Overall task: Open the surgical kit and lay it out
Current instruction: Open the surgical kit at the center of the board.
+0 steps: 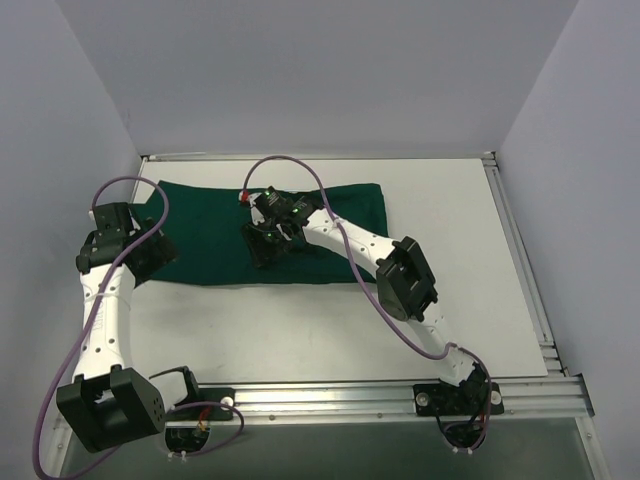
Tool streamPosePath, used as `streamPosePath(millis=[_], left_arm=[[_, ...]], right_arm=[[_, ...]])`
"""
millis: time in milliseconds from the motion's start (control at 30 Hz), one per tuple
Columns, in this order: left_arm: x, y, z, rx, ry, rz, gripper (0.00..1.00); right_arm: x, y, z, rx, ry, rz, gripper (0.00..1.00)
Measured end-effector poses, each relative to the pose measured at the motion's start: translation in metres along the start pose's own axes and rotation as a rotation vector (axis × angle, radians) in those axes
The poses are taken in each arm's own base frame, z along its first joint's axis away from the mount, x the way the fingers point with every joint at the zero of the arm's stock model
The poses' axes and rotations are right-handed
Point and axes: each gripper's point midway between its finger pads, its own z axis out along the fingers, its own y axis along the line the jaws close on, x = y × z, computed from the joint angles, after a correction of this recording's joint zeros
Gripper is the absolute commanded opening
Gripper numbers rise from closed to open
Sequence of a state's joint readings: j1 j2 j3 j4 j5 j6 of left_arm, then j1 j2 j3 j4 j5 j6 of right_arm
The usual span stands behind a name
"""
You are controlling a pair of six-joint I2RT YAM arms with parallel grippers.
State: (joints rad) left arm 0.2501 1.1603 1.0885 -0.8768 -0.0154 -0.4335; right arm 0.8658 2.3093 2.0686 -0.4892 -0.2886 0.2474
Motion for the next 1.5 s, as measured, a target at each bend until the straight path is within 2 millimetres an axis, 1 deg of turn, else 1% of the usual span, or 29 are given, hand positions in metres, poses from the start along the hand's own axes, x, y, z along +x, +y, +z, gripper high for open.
streamPosePath(millis=[33,67,133,167,233,400,567,700,733,767,800,833,867,933,967,1000,1033,1067,1100,1133,1167,1200,1233,1267,1300,1333,1400,1467,1500], left_arm=[[0.0,0.0,0.0,0.001,0.0,0.0,0.82],[0.0,0.0,0.0,0.002,0.001,0.0,0.82],[0.001,-0.002,0.0,0.01,0.004,0.0,0.82],[0.001,-0.002,0.0,0.013,0.005,0.0,0.82],[0.001,-0.003,0.0,0.019,0.008,0.0,0.82],[0.002,-0.004,-0.001,0.023,0.011,0.0,0.81],[0.003,-0.005,0.0,0.028,0.016,0.0,0.81],[0.004,-0.005,0.001,0.029,0.02,0.0,0.8],[0.004,-0.006,0.001,0.031,0.022,0.0,0.8],[0.004,-0.006,0.003,0.031,0.028,0.0,0.79],[0.005,-0.006,0.005,0.032,0.033,0.001,0.79],[0.006,-0.007,0.006,0.034,0.04,0.002,0.78],[0.007,-0.008,0.008,0.035,0.048,0.004,0.78],[0.009,-0.012,0.013,0.039,0.062,0.011,0.77],[0.01,-0.014,0.015,0.043,0.071,0.017,0.77],[0.012,-0.017,0.018,0.046,0.081,0.023,0.77],[0.014,-0.019,0.021,0.049,0.091,0.029,0.77],[0.016,-0.022,0.024,0.051,0.101,0.035,0.77],[0.018,-0.024,0.027,0.052,0.11,0.04,0.77],[0.019,-0.026,0.03,0.054,0.12,0.043,0.77],[0.021,-0.028,0.034,0.056,0.131,0.044,0.77],[0.022,-0.03,0.037,0.057,0.142,0.045,0.77],[0.023,-0.032,0.041,0.057,0.152,0.043,0.77],[0.023,-0.034,0.044,0.057,0.158,0.043,0.77],[0.022,-0.035,0.047,0.056,0.162,0.04,0.77],[0.022,-0.037,0.05,0.055,0.17,0.038,0.77],[0.02,-0.04,0.056,0.056,0.179,0.035,0.77],[0.017,-0.043,0.063,0.059,0.182,0.029,0.77],[0.016,-0.045,0.066,0.061,0.183,0.025,0.77]], right_arm=[[0.0,0.0,0.0,-0.001,0.001,0.001,0.45],[0.0,0.0,0.0,-0.001,0.001,0.001,0.4],[0.0,0.001,0.001,-0.005,0.0,0.001,0.29],[-0.002,0.002,0.001,-0.008,-0.002,0.001,0.21],[-0.004,0.002,0.002,-0.01,-0.01,0.002,0.2],[-0.011,0.004,-0.002,-0.01,-0.027,-0.001,0.01],[-0.026,0.003,-0.011,0.014,-0.064,0.001,0.0],[-0.041,-0.017,-0.023,0.078,-0.112,0.04,0.0],[-0.042,-0.028,-0.028,0.101,-0.125,0.064,0.0],[-0.041,-0.046,-0.037,0.133,-0.13,0.098,0.0],[-0.039,-0.069,-0.049,0.165,-0.147,0.145,0.0],[-0.035,-0.098,-0.066,0.208,-0.154,0.205,0.0],[-0.03,-0.135,-0.087,0.259,-0.171,0.281,0.0],[-0.017,-0.223,-0.14,0.378,-0.248,0.461,0.0],[0.0,-0.275,-0.173,0.459,-0.294,0.567,0.0],[0.026,-0.325,-0.21,0.546,-0.335,0.683,0.0],[0.06,-0.37,-0.246,0.633,-0.372,0.795,0.0],[0.102,-0.408,-0.282,0.735,-0.394,0.909,0.13],[0.148,-0.435,-0.314,0.835,-0.393,1.025,0.37],[0.19,-0.45,-0.338,0.931,-0.38,1.124,0.59],[0.221,-0.453,-0.353,0.995,-0.359,1.186,0.99],[0.238,-0.448,-0.357,1.027,-0.333,1.217,1.0],[0.243,-0.438,-0.354,1.029,-0.298,1.207,1.0],[0.237,-0.428,-0.348,1.018,-0.275,1.184,1.0],[0.226,-0.422,-0.342,1.006,-0.266,1.15,1.0],[0.208,-0.415,-0.335,0.985,-0.266,1.101,1.0],[0.171,-0.407,-0.327,0.948,-0.29,1.021,1.0],[0.134,-0.409,-0.327,0.921,-0.352,0.962,1.0],[0.12,-0.411,-0.328,0.912,-0.383,0.944,1.0]])
